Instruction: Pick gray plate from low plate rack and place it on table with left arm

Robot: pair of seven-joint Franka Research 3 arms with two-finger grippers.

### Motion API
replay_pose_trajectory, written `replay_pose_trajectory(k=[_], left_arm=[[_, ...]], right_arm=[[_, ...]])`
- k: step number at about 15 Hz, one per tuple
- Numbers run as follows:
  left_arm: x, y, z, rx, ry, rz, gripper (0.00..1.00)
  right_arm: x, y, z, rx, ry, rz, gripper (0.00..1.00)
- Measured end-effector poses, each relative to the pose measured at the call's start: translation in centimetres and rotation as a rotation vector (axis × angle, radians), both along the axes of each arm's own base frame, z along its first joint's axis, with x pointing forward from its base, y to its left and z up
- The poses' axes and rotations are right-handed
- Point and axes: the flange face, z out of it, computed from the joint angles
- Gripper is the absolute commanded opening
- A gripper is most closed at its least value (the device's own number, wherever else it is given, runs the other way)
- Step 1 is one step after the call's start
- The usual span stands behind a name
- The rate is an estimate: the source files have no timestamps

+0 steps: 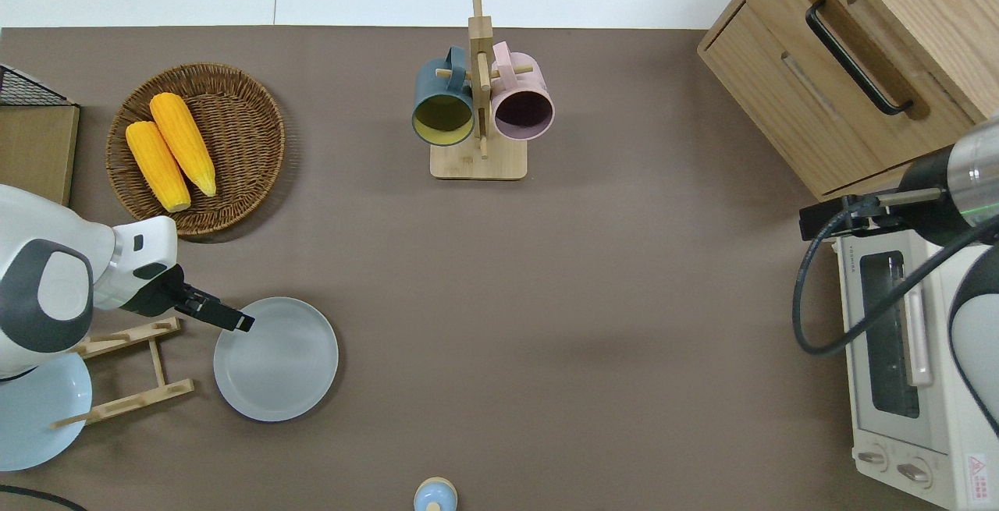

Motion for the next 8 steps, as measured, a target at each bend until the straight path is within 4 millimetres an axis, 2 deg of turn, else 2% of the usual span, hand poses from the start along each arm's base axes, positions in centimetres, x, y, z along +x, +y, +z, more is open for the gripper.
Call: replay_pose_trajectory(k=[6, 8], left_arm=[[1.5, 0.6, 8.2, 0.107, -0.088, 0.080, 1.00], [2.4, -0.1, 11.0, 0.160, -0.108, 0.117, 1.00]], right_arm=[[0.0, 0.0, 0.0, 0.000, 0.000, 0.000, 0.983], [0.0, 0.0, 0.0, 0.000, 0.000, 0.000, 0.983]])
